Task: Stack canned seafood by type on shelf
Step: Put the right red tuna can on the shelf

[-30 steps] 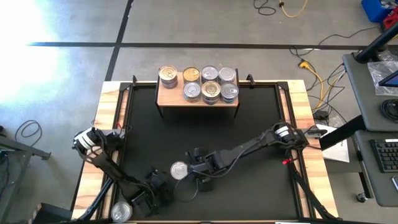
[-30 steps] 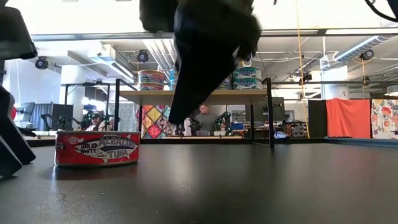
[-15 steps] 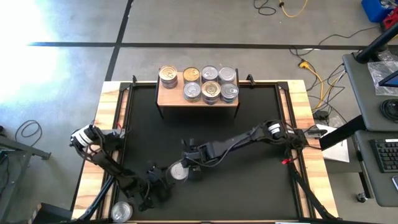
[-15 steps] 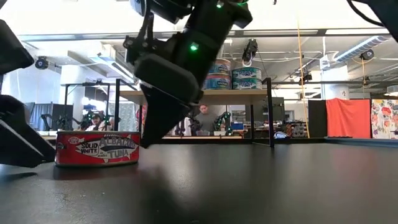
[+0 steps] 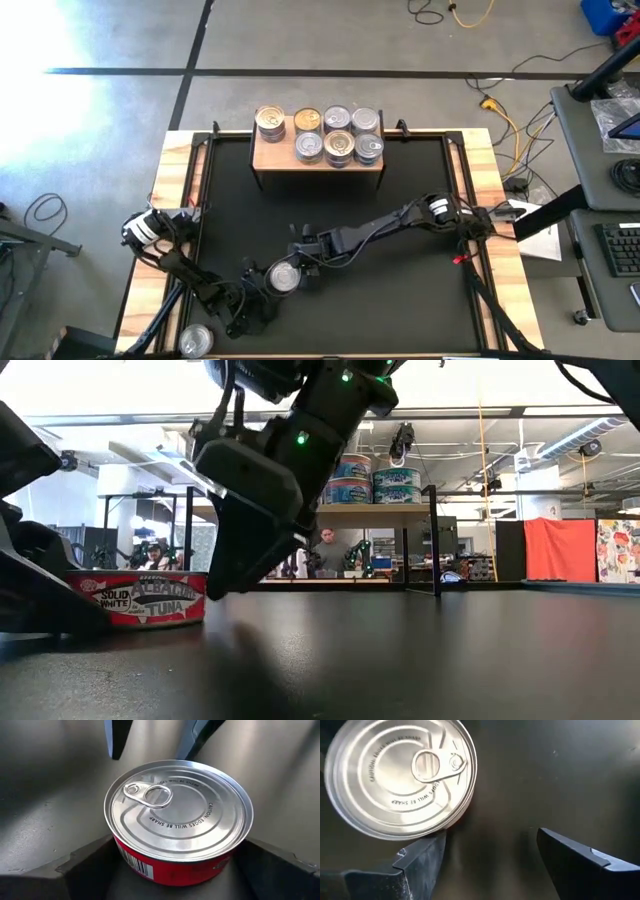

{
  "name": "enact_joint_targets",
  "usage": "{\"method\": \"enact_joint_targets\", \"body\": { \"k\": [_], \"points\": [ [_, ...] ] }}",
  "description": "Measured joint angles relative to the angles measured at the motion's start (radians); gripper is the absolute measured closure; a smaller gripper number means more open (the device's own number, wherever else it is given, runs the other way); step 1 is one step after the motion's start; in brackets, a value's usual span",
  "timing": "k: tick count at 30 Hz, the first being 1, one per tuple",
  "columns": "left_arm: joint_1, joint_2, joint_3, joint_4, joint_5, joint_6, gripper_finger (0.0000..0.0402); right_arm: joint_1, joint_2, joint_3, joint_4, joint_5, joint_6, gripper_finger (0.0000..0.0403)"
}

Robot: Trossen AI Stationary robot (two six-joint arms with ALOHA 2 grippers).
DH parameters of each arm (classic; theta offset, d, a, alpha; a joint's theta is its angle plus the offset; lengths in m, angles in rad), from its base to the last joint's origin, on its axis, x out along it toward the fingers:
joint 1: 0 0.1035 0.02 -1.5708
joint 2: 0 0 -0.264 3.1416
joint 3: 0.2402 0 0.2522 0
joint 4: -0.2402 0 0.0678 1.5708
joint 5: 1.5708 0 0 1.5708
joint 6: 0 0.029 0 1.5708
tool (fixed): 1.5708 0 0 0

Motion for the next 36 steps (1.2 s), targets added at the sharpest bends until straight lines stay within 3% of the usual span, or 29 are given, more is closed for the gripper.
{"method": "enact_joint_targets", "body": {
  "k": [14,28,36],
  "points": [
    [0.080,-0.008,-0.037,0.156,0.064,0.113,0.0019,0.005,0.045,0.043,-0.046,-0.047,0.005,0.0083],
    [0.095,0.026,-0.049,0.328,0.052,0.284,0.0019,0.009,0.111,0.190,-0.241,-0.104,-0.005,0.0095],
    [0.098,0.061,-0.056,0.407,0.033,0.289,0.0015,0.009,0.131,0.235,-0.299,-0.110,-0.030,0.0090]
  ]
}}
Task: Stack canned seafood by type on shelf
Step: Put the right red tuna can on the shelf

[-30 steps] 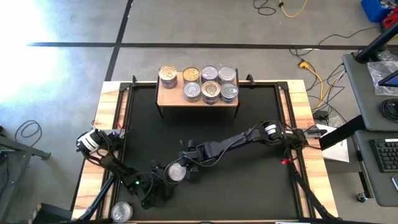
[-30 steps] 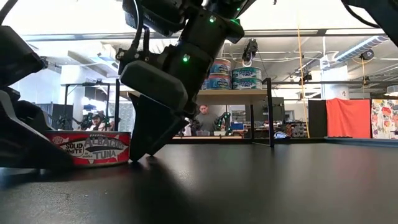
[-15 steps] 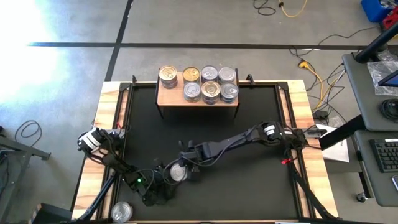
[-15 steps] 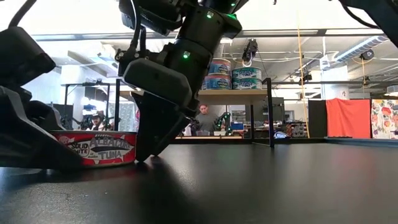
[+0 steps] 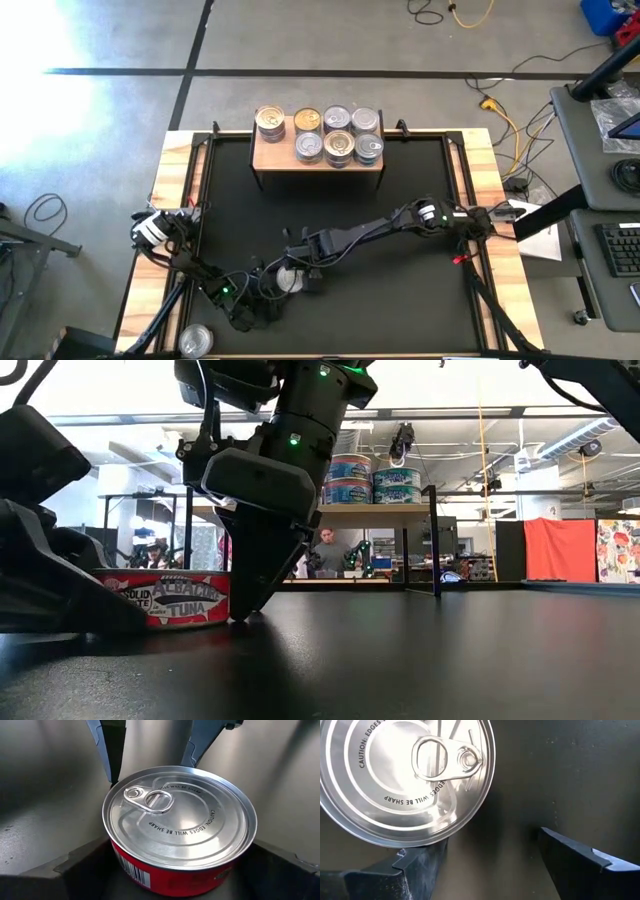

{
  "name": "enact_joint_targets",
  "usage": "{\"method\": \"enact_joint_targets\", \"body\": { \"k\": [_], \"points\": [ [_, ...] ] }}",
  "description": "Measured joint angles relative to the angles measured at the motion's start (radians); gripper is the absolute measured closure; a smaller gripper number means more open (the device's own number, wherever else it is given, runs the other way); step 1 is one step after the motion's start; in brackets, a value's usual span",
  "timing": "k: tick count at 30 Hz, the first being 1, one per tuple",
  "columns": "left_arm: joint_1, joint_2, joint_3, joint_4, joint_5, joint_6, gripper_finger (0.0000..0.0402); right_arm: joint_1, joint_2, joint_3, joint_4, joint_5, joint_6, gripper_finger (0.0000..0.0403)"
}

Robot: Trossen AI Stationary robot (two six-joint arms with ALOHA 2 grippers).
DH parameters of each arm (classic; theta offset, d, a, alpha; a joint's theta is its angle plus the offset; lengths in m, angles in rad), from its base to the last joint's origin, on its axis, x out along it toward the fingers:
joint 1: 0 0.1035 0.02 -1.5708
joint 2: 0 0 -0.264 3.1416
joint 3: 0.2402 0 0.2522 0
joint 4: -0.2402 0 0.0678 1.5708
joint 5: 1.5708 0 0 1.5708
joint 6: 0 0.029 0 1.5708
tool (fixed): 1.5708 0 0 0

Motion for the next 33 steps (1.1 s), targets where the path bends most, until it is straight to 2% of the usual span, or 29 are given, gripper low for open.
{"method": "enact_joint_targets", "body": {
  "k": [7,19,27,33],
  "points": [
    [0.007,-0.007,-0.016,0.021,0.008,-0.005,0.0011,0.002,0.000,-0.006,0.009,0.002,0.001,0.0094],
    [0.014,-0.008,-0.040,0.107,0.016,0.093,0.0014,0.002,0.006,-0.010,0.012,0.006,-0.018,0.0093],
    [0.032,-0.008,-0.036,0.109,0.035,0.087,0.0011,0.003,0.008,-0.007,0.002,0.006,-0.015,0.0077],
    [0.041,-0.007,-0.019,0.110,0.053,0.136,0.0010,0.006,0.008,-0.002,-0.026,0.006,-0.019,0.0084]
  ]
}}
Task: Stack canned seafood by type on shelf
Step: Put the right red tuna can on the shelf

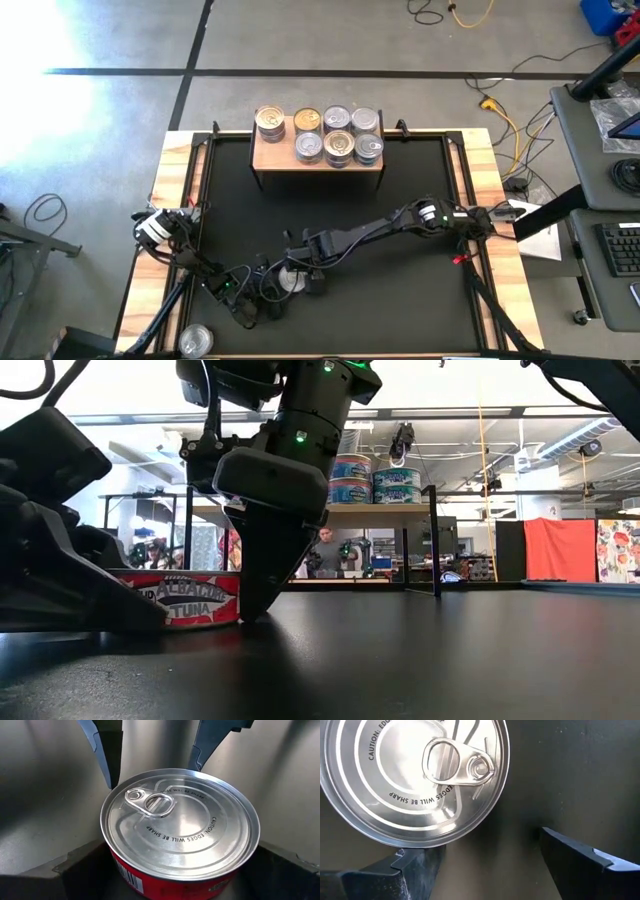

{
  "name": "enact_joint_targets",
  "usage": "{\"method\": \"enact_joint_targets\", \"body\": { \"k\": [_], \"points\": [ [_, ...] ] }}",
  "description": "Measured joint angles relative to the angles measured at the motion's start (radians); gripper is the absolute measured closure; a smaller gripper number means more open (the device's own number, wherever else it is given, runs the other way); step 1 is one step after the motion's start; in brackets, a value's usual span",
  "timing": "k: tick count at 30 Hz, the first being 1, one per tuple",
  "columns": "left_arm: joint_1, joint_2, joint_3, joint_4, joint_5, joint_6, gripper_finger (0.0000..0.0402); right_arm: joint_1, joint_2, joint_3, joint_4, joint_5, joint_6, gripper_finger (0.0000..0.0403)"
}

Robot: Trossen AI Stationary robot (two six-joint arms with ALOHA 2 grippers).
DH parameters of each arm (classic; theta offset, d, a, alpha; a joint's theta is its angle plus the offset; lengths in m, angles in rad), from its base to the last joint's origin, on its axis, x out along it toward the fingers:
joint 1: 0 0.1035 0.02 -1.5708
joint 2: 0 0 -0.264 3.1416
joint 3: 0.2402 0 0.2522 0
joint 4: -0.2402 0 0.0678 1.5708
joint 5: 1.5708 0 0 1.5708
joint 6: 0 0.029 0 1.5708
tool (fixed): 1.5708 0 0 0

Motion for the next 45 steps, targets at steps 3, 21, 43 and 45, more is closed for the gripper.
{"method": "enact_joint_targets", "body": {
  "k": [3,21,43,45],
  "points": [
    [0.001,0.000,0.000,0.003,0.001,0.002,0.0010,0.000,0.000,0.000,-0.001,-0.002,0.002,0.0082],
    [0.036,-0.219,0.005,-0.395,0.138,-0.155,0.0048,-0.022,-0.013,0.073,-0.069,0.089,-0.100,0.0077],
    [0.270,-1.039,-0.033,-1.011,0.302,0.182,0.0048,-0.134,-0.165,0.343,-0.294,0.320,-0.208,0.0092],
    [0.327,-1.092,-0.023,-1.053,0.361,0.264,0.0048,-0.138,-0.183,0.343,-0.285,0.328,-0.200,0.0096]
  ]
}}
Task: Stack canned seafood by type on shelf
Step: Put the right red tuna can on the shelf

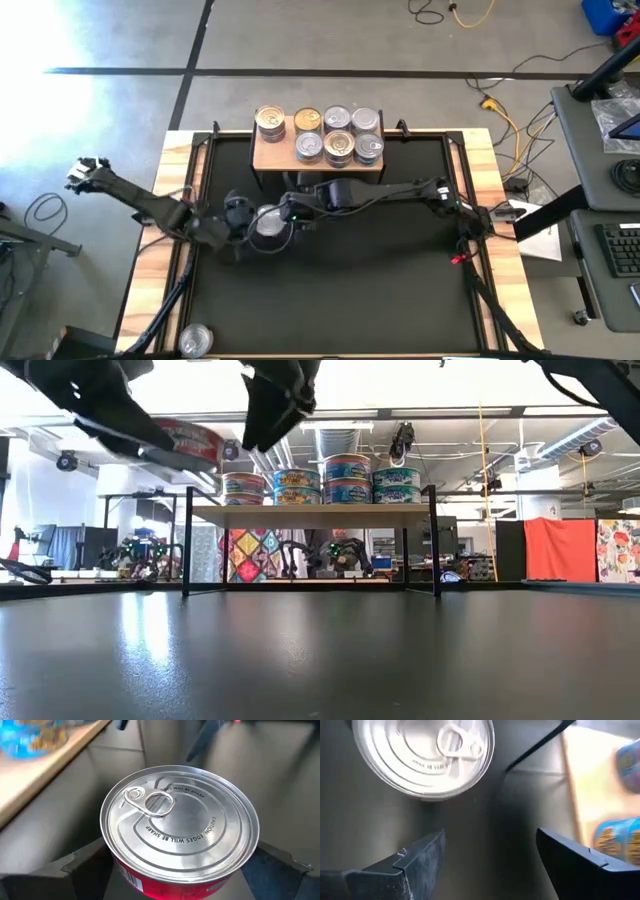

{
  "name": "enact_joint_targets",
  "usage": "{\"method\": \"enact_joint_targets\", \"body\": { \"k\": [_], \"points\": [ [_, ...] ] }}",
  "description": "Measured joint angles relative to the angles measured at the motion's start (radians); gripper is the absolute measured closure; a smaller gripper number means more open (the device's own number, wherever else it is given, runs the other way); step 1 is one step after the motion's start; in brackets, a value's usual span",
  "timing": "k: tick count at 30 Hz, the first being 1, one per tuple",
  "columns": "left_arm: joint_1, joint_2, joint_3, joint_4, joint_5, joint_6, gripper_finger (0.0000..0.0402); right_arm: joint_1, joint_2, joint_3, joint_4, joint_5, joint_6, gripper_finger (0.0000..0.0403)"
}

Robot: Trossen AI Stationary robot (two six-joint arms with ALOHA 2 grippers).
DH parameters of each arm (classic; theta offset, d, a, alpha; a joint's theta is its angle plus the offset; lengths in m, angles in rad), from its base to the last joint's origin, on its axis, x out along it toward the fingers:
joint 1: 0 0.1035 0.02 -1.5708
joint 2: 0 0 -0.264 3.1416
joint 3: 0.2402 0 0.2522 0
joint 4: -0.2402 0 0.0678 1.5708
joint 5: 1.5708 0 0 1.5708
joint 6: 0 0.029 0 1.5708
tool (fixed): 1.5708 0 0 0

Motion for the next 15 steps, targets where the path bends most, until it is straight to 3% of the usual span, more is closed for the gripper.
{"method": "enact_joint_targets", "body": {
  "k": [7,15],
  "points": [
    [0.278,-0.107,0.102,-0.190,0.258,0.311,0.0049,-0.013,-0.084,0.001,0.138,0.016,-0.004,0.0111],
    [0.645,-0.041,0.282,-0.251,0.485,0.637,0.0049,-0.091,-0.096,0.000,0.327,0.008,0.008,0.0128]
  ]
}}
